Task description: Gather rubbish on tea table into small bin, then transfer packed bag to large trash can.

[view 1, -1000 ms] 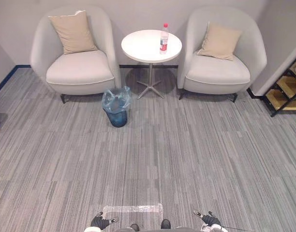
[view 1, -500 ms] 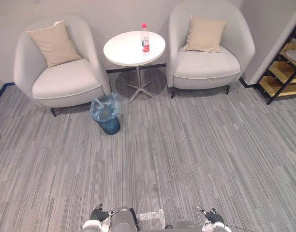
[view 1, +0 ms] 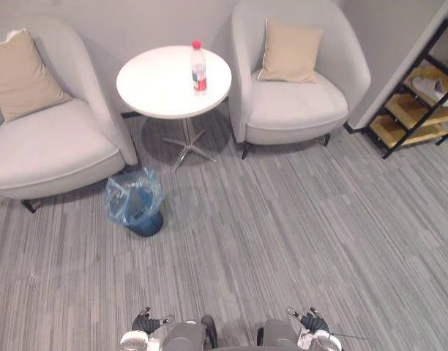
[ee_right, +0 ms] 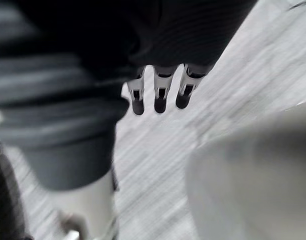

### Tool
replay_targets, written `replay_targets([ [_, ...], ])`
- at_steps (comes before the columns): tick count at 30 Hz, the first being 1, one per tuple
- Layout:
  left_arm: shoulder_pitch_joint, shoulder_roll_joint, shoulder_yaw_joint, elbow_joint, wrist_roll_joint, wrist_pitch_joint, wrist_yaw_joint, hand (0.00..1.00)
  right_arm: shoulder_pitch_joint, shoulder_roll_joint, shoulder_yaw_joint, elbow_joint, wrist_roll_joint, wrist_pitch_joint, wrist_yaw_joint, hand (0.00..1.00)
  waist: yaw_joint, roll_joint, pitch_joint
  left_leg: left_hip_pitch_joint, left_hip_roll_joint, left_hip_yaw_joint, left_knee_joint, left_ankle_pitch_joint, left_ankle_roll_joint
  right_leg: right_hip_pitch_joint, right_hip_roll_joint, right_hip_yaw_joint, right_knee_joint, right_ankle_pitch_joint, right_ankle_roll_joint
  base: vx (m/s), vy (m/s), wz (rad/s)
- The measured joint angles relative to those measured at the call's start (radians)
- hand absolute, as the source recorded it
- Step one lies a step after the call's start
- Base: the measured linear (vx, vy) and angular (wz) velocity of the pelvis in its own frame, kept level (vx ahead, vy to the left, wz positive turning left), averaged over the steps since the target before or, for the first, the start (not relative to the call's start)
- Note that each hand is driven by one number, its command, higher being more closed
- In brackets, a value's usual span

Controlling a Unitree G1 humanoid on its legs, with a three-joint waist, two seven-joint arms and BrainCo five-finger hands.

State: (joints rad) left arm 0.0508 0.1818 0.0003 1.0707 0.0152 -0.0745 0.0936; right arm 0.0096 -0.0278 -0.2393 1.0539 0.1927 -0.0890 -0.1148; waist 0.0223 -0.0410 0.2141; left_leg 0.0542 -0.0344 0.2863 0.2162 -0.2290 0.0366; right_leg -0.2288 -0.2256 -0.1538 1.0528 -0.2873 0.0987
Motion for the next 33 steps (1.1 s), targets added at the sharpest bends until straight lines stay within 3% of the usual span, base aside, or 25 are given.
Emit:
replay_targets([
  [2,0.000,-0.005,0.001,0.000,-0.005,-0.001,0.000,0.00,-0.011,-0.007,0.000,-0.001,-0.001,-0.001,0.001,0.00,-0.011,0.011,0.006,0.046,0.016,-0.008,-0.024,0.000,0.000,-0.046,0.000,-0.070,-0.107,-0.028,-0.028,0.42,-0.033,0.13],
  [3,-0.002,-0.010,0.001,0.001,-0.017,-0.001,-0.001,0.00,-0.013,-0.014,-0.001,-0.017,-0.001,-0.002,0.003,0.00,-0.020,0.022,0.012,0.071,0.032,-0.022,-0.031,0.000,0.000,-0.082,0.009,-0.102,-0.242,-0.032,-0.038,0.41,-0.126,0.23],
  [5,-0.003,-0.019,0.001,0.002,-0.019,-0.001,-0.002,0.00,-0.024,-0.023,-0.002,-0.018,-0.001,-0.004,0.007,0.00,-0.024,0.039,0.019,0.100,0.057,-0.040,-0.040,0.000,-0.001,-0.107,0.056,-0.085,-0.458,0.025,-0.049,0.45,-0.187,0.32],
  [6,0.001,-0.015,0.001,0.003,-0.020,-0.004,-0.005,0.00,-0.020,-0.025,0.001,-0.011,-0.004,-0.001,0.007,0.00,-0.024,0.030,0.013,0.122,0.056,-0.065,-0.038,-0.008,-0.021,-0.090,0.090,-0.027,-0.663,0.164,-0.052,0.33,-0.158,0.36],
  [7,0.003,-0.012,0.003,0.003,-0.020,-0.004,-0.006,0.00,-0.013,-0.024,0.004,-0.011,-0.004,-0.001,0.007,0.00,-0.024,0.023,0.011,0.124,0.052,-0.080,-0.038,-0.015,-0.034,-0.084,0.093,-0.009,-0.700,0.220,-0.062,0.51,-0.294,0.51],
  [8,-0.002,-0.042,0.023,0.021,-0.018,-0.005,-0.007,0.00,-0.014,-0.049,0.008,-0.007,-0.001,-0.002,0.013,0.00,-0.020,0.048,0.003,0.158,0.079,-0.133,-0.019,-0.064,-0.096,-0.093,0.111,0.003,-0.649,0.260,-0.095,0.41,-0.256,0.38],
  [10,0.002,-0.058,0.036,0.022,-0.017,-0.006,-0.009,0.00,-0.010,-0.063,0.006,-0.007,-0.013,-0.002,0.015,0.00,-0.022,0.072,-0.013,0.136,0.108,-0.149,0.037,-0.066,-0.102,-0.081,0.123,-0.012,-0.644,0.198,-0.102,0.44,-0.272,0.36],
  [11,0.000,-0.073,0.057,0.020,-0.017,-0.006,-0.010,0.00,-0.006,-0.062,-0.006,-0.011,-0.019,-0.003,0.014,0.00,-0.025,0.093,-0.012,0.077,0.137,-0.162,0.176,-0.067,-0.110,-0.058,0.132,-0.043,-0.645,0.167,-0.117,0.37,-0.252,0.44],
  [12,-0.002,-0.081,0.086,0.018,-0.017,-0.006,-0.011,0.00,-0.005,-0.061,-0.012,-0.014,-0.018,-0.002,0.011,0.00,-0.026,0.101,-0.009,-0.004,0.179,-0.161,0.363,-0.044,-0.144,-0.019,0.147,-0.064,-0.652,0.139,-0.126,0.35,-0.242,0.44],
  [13,-0.002,-0.085,0.098,0.015,-0.017,-0.005,-0.011,0.00,-0.003,-0.061,-0.010,-0.016,-0.018,-0.001,0.010,0.00,-0.026,0.100,-0.006,-0.031,0.200,-0.160,0.438,-0.022,-0.153,0.000,0.154,-0.071,-0.657,0.128,-0.130,0.35,-0.207,0.46],
  [14,0.000,-0.088,0.118,-0.009,-0.017,-0.006,-0.012,0.00,0.008,-0.056,-0.004,-0.018,-0.016,-0.002,0.005,0.00,-0.023,0.098,0.000,-0.098,0.266,-0.148,0.627,-0.019,-0.149,0.070,0.167,-0.101,-0.671,0.093,-0.143,0.34,-0.170,0.44],
  [15,0.001,-0.087,0.124,-0.029,-0.018,-0.007,-0.011,0.00,0.017,-0.050,0.007,-0.018,-0.011,-0.001,0.002,0.00,-0.018,0.088,0.004,-0.131,0.300,-0.119,0.703,-0.025,-0.146,0.118,0.168,-0.122,-0.678,0.073,-0.148,0.33,-0.157,0.53],
  [17,0.000,-0.088,0.123,-0.062,-0.019,-0.007,-0.010,0.00,0.029,-0.041,0.027,-0.019,0.011,-0.001,0.000,0.00,-0.013,0.073,0.006,-0.197,0.329,-0.074,0.734,-0.038,-0.125,0.187,0.167,-0.147,-0.706,0.035,-0.141,0.27,-0.116,0.47],
  [19,-0.015,-0.106,0.120,-0.082,-0.022,-0.017,-0.010,0.00,0.031,-0.030,0.018,-0.015,0.025,0.001,-0.002,0.00,-0.002,0.068,0.005,-0.275,0.303,-0.004,0.567,-0.048,-0.108,0.244,0.156,-0.163,-0.772,0.037,-0.108,0.31,-0.022,0.26],
  [20,-0.019,-0.110,0.118,-0.079,-0.022,-0.018,-0.010,0.00,0.030,-0.030,0.016,-0.015,0.025,0.001,-0.002,0.00,0.000,0.068,0.005,-0.284,0.292,0.002,0.524,-0.048,-0.107,0.256,0.153,-0.161,-0.779,0.038,-0.108,0.34,0.072,0.07],
  [21,-0.034,-0.123,0.111,-0.075,-0.024,-0.019,-0.010,0.00,0.028,-0.029,0.009,-0.013,0.027,0.001,-0.005,0.00,0.003,0.061,0.007,-0.292,0.241,0.005,0.362,-0.036,-0.114,0.278,0.132,-0.160,-0.799,0.041,-0.098,0.37,0.122,-0.02],
  [22,-0.038,-0.123,0.089,-0.074,-0.024,-0.021,-0.010,0.00,0.028,-0.027,0.003,-0.002,0.026,0.001,-0.006,0.00,0.004,0.054,0.011,-0.280,0.176,-0.003,0.156,0.042,-0.131,0.302,0.114,-0.154,-0.818,0.037,-0.080,0.38,0.139,-0.07],
  [23,-0.037,-0.121,0.082,-0.072,-0.023,-0.024,-0.011,0.00,0.030,-0.029,0.002,0.008,0.025,0.001,-0.006,0.00,0.007,0.053,0.011,-0.268,0.158,-0.015,0.090,0.108,-0.126,0.307,0.113,-0.145,-0.822,0.032,-0.068,0.38,0.155,-0.38],
  [24,-0.044,-0.118,0.075,-0.061,-0.028,-0.028,-0.010,0.00,0.020,-0.025,0.008,0.036,0.024,0.003,-0.007,0.00,0.025,0.033,0.009,-0.220,0.116,-0.022,0.020,0.199,-0.091,0.333,0.098,-0.101,-0.836,0.027,-0.044,0.42,0.136,-0.29],
  [25,-0.049,-0.098,0.056,-0.051,-0.025,-0.026,-0.011,0.00,0.016,-0.005,0.008,0.038,0.022,0.005,-0.005,0.00,0.018,0.009,-0.003,-0.218,0.096,-0.014,0.033,0.168,-0.070,0.351,0.081,-0.065,-0.874,0.040,-0.029,0.44,0.147,-0.23],
  [28,-0.064,-0.084,0.055,-0.034,-0.024,-0.026,-0.017,0.00,0.005,-0.008,0.007,0.063,0.003,0.007,-0.002,0.00,0.019,-0.009,-0.003,-0.215,0.093,0.010,0.126,0.071,-0.049,0.330,0.056,0.003,-0.776,0.040,-0.015,0.46,0.219,-0.18],
  [31,-0.070,-0.073,0.006,0.002,-0.005,-0.018,-0.018,0.00,-0.001,-0.012,0.006,0.052,0.001,0.006,0.009,0.00,0.005,-0.009,-0.007,-0.114,0.067,0.030,0.083,0.004,-0.037,0.137,-0.005,0.071,-0.307,0.081,0.086,0.33,0.165,-0.23],
  [32,-0.071,-0.068,-0.014,0.010,0.003,-0.014,-0.017,0.00,-0.005,-0.013,0.006,0.050,0.002,0.003,0.015,0.00,-0.002,-0.010,-0.005,-0.053,0.050,0.030,0.060,-0.012,-0.032,0.080,-0.029,0.059,-0.149,0.061,0.070,0.36,0.080,0.01],
  [33,-0.071,-0.067,-0.026,0.019,0.003,-0.008,-0.017,0.00,-0.008,-0.014,0.008,0.049,0.001,0.003,0.017,0.00,-0.010,-0.010,-0.005,-0.009,0.044,0.028,0.034,-0.017,-0.030,0.056,-0.040,0.031,-0.091,0.035,0.039,0.36,0.058,0.05],
])
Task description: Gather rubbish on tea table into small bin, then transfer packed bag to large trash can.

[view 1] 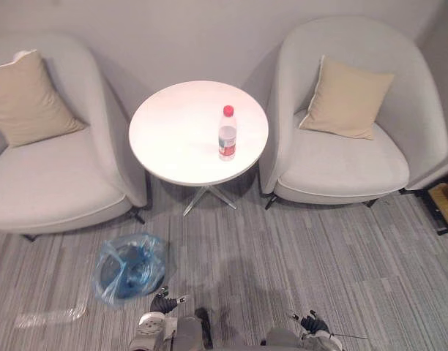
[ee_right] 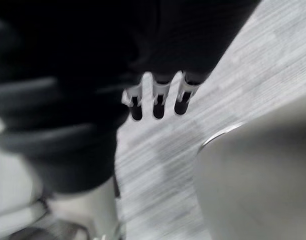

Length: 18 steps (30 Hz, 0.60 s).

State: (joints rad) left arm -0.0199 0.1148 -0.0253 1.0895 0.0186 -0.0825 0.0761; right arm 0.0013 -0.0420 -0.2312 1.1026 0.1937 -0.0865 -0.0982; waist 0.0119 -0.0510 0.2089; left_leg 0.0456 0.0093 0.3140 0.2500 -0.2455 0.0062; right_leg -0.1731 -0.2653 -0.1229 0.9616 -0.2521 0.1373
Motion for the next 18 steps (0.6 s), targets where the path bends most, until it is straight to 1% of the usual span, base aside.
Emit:
replay_targets([
  [1,0.000,0.000,-0.004,0.003,0.000,0.002,0.000,0.00,-0.002,0.000,0.001,-0.001,0.000,0.000,0.000,0.00,-0.003,0.001,0.000,0.017,0.000,-0.002,-0.009,0.000,0.000,-0.008,0.000,-0.013,0.008,-0.010,-0.017,0.44,0.012,0.19],
  [2,0.003,-0.002,-0.010,0.008,-0.001,0.003,0.000,0.00,-0.004,0.000,0.011,-0.022,-0.002,-0.004,0.001,0.00,-0.008,0.011,0.003,0.077,0.011,-0.011,-0.048,0.001,-0.001,-0.050,0.014,-0.088,-0.028,-0.053,-0.067,0.36,-0.020,0.19],
  [3,0.003,-0.004,-0.010,0.009,-0.002,0.003,0.000,0.00,-0.006,0.000,0.010,-0.026,-0.004,-0.005,0.001,0.00,-0.009,0.015,0.004,0.085,0.017,-0.013,-0.051,0.001,-0.001,-0.062,0.023,-0.100,-0.052,-0.062,-0.075,0.43,-0.071,0.28],
  [4,0.002,-0.011,-0.010,0.008,-0.002,0.003,0.000,0.00,-0.008,-0.006,0.009,-0.040,-0.008,-0.007,0.002,0.00,-0.012,0.031,0.009,0.104,0.043,-0.024,-0.056,0.001,-0.002,-0.103,0.063,-0.122,-0.159,-0.076,-0.091,0.35,-0.128,0.28],
  [5,0.003,-0.016,-0.011,0.008,-0.002,0.003,0.000,0.00,-0.011,-0.013,0.010,-0.054,-0.008,-0.008,0.003,0.00,-0.014,0.046,0.015,0.119,0.066,-0.036,-0.058,0.001,-0.002,-0.131,0.105,-0.112,-0.283,-0.056,-0.097,0.35,-0.153,0.32],
  [6,0.004,-0.017,-0.011,0.009,-0.002,0.003,0.000,0.00,-0.011,-0.015,0.013,-0.060,-0.009,-0.008,0.002,0.00,-0.016,0.048,0.017,0.126,0.073,-0.050,-0.058,0.001,-0.002,-0.135,0.128,-0.095,-0.367,-0.023,-0.092,0.38,-0.194,0.45],
  [7,0.007,-0.009,-0.013,0.010,-0.001,0.002,-0.002,0.00,-0.001,-0.015,0.024,-0.059,-0.023,-0.007,0.002,0.00,-0.022,0.027,0.010,0.132,0.061,-0.078,-0.059,0.002,-0.017,-0.117,0.153,-0.036,-0.576,0.105,-0.087,0.30,-0.172,0.44],
  [8,0.008,-0.001,-0.013,0.010,-0.001,0.001,-0.002,0.00,0.006,-0.015,0.026,-0.057,-0.027,-0.007,0.003,0.00,-0.023,0.015,0.006,0.138,0.048,-0.092,-0.057,-0.005,-0.033,-0.114,0.151,-0.012,-0.619,0.198,-0.100,0.41,-0.220,0.48],
  [9,-0.001,-0.025,0.000,0.027,0.000,0.002,-0.001,0.00,-0.001,-0.039,0.016,-0.052,-0.033,-0.005,0.004,0.00,-0.021,0.056,0.011,0.163,0.087,-0.138,-0.054,-0.021,-0.068,-0.103,0.175,-0.020,-0.572,0.217,-0.141,0.39,-0.192,0.33],
  [10,0.004,-0.047,0.009,0.030,0.003,0.000,-0.002,0.00,0.001,-0.054,0.009,-0.047,-0.039,-0.004,0.004,0.00,-0.017,0.082,0.000,0.156,0.106,-0.150,-0.048,-0.008,-0.089,-0.097,0.187,-0.038,-0.574,0.178,-0.152,0.40,-0.195,0.26],
  [11,0.002,-0.053,0.012,0.030,0.005,0.000,0.000,0.00,0.000,-0.055,0.003,-0.043,-0.037,-0.005,0.005,0.00,-0.018,0.091,0.000,0.155,0.111,-0.158,-0.043,-0.004,-0.096,-0.094,0.189,-0.046,-0.573,0.167,-0.154,0.42,-0.230,0.44],
  [12,-0.007,-0.062,0.026,0.031,0.011,0.003,-0.001,0.00,-0.001,-0.054,-0.019,-0.044,-0.035,-0.004,0.006,0.00,-0.028,0.102,0.005,0.134,0.131,-0.169,0.004,0.012,-0.124,-0.069,0.190,-0.080,-0.574,0.141,-0.162,0.39,-0.252,0.61],
  [14,-0.008,-0.072,0.048,0.008,0.019,0.002,-0.003,0.00,0.010,-0.051,-0.021,-0.044,-0.035,-0.001,0.003,0.00,-0.026,0.095,0.012,0.055,0.179,-0.171,0.235,0.041,-0.180,0.020,0.193,-0.124,-0.615,0.113,-0.175,0.30,-0.187,0.67],
  [15,-0.007,-0.069,0.051,-0.004,0.020,0.001,-0.003,0.00,0.019,-0.048,-0.018,-0.047,-0.035,-0.001,0.001,0.00,-0.019,0.086,0.018,0.010,0.215,-0.153,0.356,0.039,-0.182,0.069,0.194,-0.144,-0.645,0.106,-0.182,0.20,-0.078,0.50],
  [16,-0.007,-0.073,0.050,-0.026,0.021,0.000,-0.002,0.00,0.026,-0.040,-0.017,-0.050,-0.035,-0.001,-0.001,0.00,-0.011,0.083,0.018,-0.035,0.246,-0.103,0.441,0.020,-0.168,0.122,0.195,-0.165,-0.675,0.101,-0.186,0.18,-0.062,0.39],
  [17,-0.007,-0.075,0.049,-0.033,0.021,0.000,-0.002,0.00,0.029,-0.037,-0.017,-0.054,-0.035,-0.001,-0.001,0.00,-0.011,0.077,0.019,-0.050,0.252,-0.089,0.454,0.014,-0.159,0.136,0.195,-0.171,-0.686,0.100,-0.185,0.20,-0.030,0.35],
  [18,-0.007,-0.085,0.047,-0.051,0.021,-0.001,-0.002,0.00,0.030,-0.025,-0.009,-0.065,-0.034,-0.001,-0.001,0.00,-0.007,0.077,0.019,-0.102,0.257,-0.042,0.431,-0.008,-0.121,0.173,0.190,-0.180,-0.717,0.099,-0.178,0.15,0.003,0.20],
])
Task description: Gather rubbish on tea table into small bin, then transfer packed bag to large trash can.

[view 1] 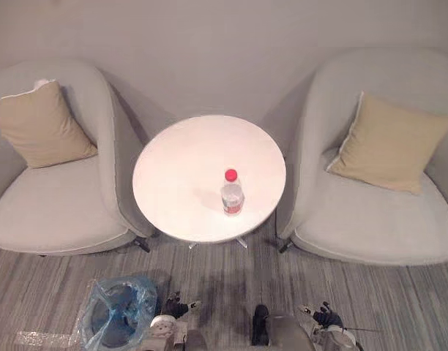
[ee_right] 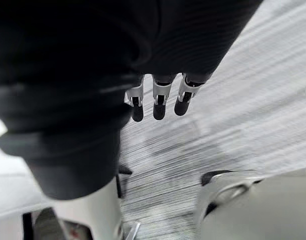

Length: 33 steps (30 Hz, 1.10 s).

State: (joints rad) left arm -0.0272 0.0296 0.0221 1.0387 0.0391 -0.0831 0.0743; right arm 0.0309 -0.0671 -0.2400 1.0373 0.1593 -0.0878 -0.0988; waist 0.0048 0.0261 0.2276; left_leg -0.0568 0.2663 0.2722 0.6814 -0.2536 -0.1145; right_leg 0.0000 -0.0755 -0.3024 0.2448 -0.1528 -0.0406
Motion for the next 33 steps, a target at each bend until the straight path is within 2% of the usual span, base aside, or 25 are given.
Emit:
replay_targets([
  [3,-0.003,-0.003,-0.006,-0.007,0.000,0.000,0.001,0.00,-0.004,0.008,0.015,0.002,0.000,0.000,0.000,0.00,0.004,0.000,-0.002,-0.039,-0.040,0.007,-0.179,0.014,0.011,0.008,-0.018,0.004,-0.006,-0.002,0.026,0.12,0.084,0.00],
  [4,-0.001,-0.005,-0.023,0.001,0.000,0.000,0.001,0.00,-0.004,-0.013,0.022,0.005,-0.001,0.000,-0.002,0.00,0.004,0.025,-0.014,-0.046,-0.076,-0.035,-0.372,0.131,0.012,0.004,-0.007,0.018,-0.005,-0.006,0.054,0.11,0.138,-0.08],
  [5,-0.004,-0.003,-0.024,0.008,0.000,0.000,0.001,0.00,-0.010,-0.009,0.025,0.013,-0.002,0.001,-0.004,0.00,0.006,0.020,-0.017,-0.035,-0.085,-0.031,-0.377,0.133,0.011,0.006,-0.009,0.031,-0.005,-0.009,0.065,0.17,0.160,-0.05],
  [6,-0.001,0.018,-0.042,0.015,0.000,0.000,0.005,0.00,-0.010,-0.003,0.048,0.023,-0.006,0.002,-0.008,0.00,0.004,-0.008,-0.027,-0.007,-0.114,-0.034,-0.427,0.149,0.016,0.016,-0.022,0.062,-0.036,0.003,0.084,0.12,0.084,-0.01],
  [8,0.000,0.043,-0.053,0.019,0.008,0.002,0.006,0.00,-0.012,0.001,0.059,0.041,-0.029,0.001,-0.013,0.00,0.005,-0.030,-0.033,0.012,-0.135,-0.033,-0.454,0.151,0.021,0.041,-0.034,0.062,-0.080,0.018,0.099,0.13,0.106,0.04],
  [11,0.005,0.073,-0.060,0.051,0.019,0.003,0.011,0.00,-0.014,-0.001,0.075,0.042,-0.085,-0.001,-0.036,0.00,0.005,-0.038,-0.038,0.061,-0.172,-0.033,-0.510,0.161,0.035,0.086,-0.052,0.063,-0.115,0.022,0.106,0.10,0.086,0.08],
  [15,0.010,0.080,-0.060,0.054,0.020,0.003,0.016,0.00,-0.013,-0.008,0.130,0.005,-0.125,-0.002,-0.050,0.00,0.005,-0.028,-0.044,0.083,-0.178,-0.035,-0.548,0.176,0.038,0.096,-0.049,0.064,-0.128,0.022,0.106,0.04,-0.007,0.01],
  [19,0.018,0.071,-0.065,0.053,0.034,0.001,0.033,0.00,0.038,-0.051,0.176,-0.204,-0.205,-0.011,-0.079,0.00,0.001,-0.016,-0.054,0.106,-0.178,-0.035,-0.615,0.213,0.034,0.090,-0.038,0.077,-0.128,0.025,0.101,0.01,-0.045,-0.05],
  [25,0.033,0.074,-0.080,0.049,0.056,-0.001,0.037,0.00,0.149,-0.081,0.189,-0.541,-0.319,-0.041,-0.107,0.00,0.000,-0.029,-0.070,0.132,-0.180,-0.030,-0.662,0.227,0.034,0.074,-0.032,0.102,-0.127,0.027,0.099,-0.03,-0.009,-0.11],
  [33,0.046,0.079,-0.122,0.030,0.081,-0.022,0.034,0.00,0.214,-0.092,0.235,-0.722,-0.400,-0.078,-0.101,0.00,-0.003,-0.033,-0.084,0.137,-0.185,-0.028,-0.679,0.232,0.036,0.071,-0.031,0.117,-0.146,0.039,0.104,0.00,0.012,-0.06],
])
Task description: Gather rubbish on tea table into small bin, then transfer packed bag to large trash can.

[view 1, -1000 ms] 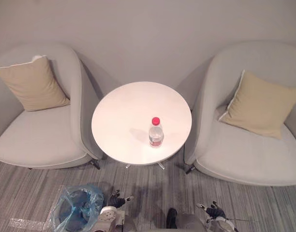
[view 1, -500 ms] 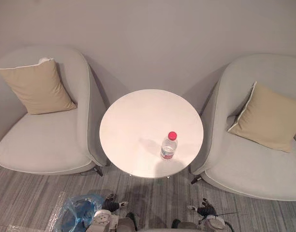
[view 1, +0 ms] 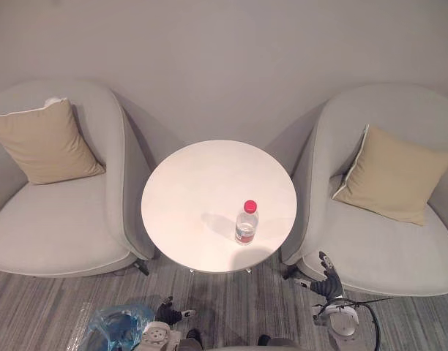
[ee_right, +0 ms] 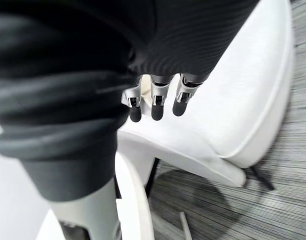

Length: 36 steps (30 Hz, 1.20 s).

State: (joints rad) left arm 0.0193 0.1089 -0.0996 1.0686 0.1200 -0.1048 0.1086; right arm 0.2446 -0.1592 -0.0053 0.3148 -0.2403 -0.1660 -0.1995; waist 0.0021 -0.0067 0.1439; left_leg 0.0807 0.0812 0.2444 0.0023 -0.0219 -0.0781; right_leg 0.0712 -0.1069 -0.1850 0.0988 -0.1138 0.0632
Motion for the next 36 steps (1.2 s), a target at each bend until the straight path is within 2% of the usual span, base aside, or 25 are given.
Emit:
replay_targets([
  [5,0.004,0.001,-0.036,-0.015,0.016,-0.008,-0.003,0.00,-0.027,-0.039,0.075,-0.040,-0.035,-0.022,0.014,0.00,0.001,0.003,-0.004,-0.007,-0.001,-0.012,-0.002,0.000,0.000,0.000,0.002,-0.004,-0.011,0.005,-0.001,0.00,0.000,0.00],
  [13,0.004,0.002,-0.055,-0.017,0.017,-0.017,-0.003,0.00,-0.116,-0.051,0.178,-0.041,-0.036,-0.023,0.005,0.00,0.006,0.004,-0.005,-0.015,-0.007,-0.051,-0.042,0.025,0.007,0.001,0.003,-0.036,-0.030,0.010,-0.002,0.00,-0.008,0.11],
  [21,0.001,0.001,-0.056,-0.021,0.018,-0.018,-0.002,0.00,-0.233,-0.057,0.212,0.030,-0.033,-0.021,-0.014,0.00,0.009,0.007,-0.001,-0.042,-0.012,-0.096,-0.069,0.049,0.008,-0.001,0.003,-0.078,-0.037,0.011,-0.003,0.01,-0.006,0.18],
  [27,-0.014,-0.003,-0.056,-0.048,0.013,-0.019,0.003,0.00,-0.379,-0.058,0.214,0.101,0.011,-0.018,-0.046,0.00,0.018,0.031,0.053,-0.107,-0.016,-0.127,-0.069,0.072,0.012,-0.051,0.000,-0.109,-0.032,0.018,-0.005,-0.04,0.003,0.17],
  [30,-0.037,-0.007,-0.056,-0.061,0.001,-0.022,0.004,0.00,-0.455,-0.060,0.196,0.144,0.037,-0.006,-0.060,0.00,0.040,0.045,0.103,-0.123,-0.018,-0.147,-0.069,0.081,0.013,-0.054,-0.002,-0.129,-0.032,0.020,-0.005,-0.03,0.001,0.20],
  [31,-0.039,-0.007,-0.056,-0.066,-0.007,-0.022,0.005,0.00,-0.477,-0.059,0.195,0.145,0.048,-0.003,-0.064,1.00,0.048,0.051,0.110,-0.133,-0.019,-0.153,-0.067,0.082,0.013,-0.060,-0.003,-0.135,-0.032,0.020,-0.005,0.00,0.007,0.16],
  [36,-0.041,-0.007,-0.054,-0.088,-0.021,-0.024,0.005,0.00,-0.572,-0.059,0.183,0.193,0.089,0.000,-0.085,1.00,0.056,0.061,0.135,-0.167,-0.026,-0.175,-0.062,0.085,0.013,-0.078,-0.008,-0.148,-0.030,0.020,-0.004,0.02,0.011,0.16],
])
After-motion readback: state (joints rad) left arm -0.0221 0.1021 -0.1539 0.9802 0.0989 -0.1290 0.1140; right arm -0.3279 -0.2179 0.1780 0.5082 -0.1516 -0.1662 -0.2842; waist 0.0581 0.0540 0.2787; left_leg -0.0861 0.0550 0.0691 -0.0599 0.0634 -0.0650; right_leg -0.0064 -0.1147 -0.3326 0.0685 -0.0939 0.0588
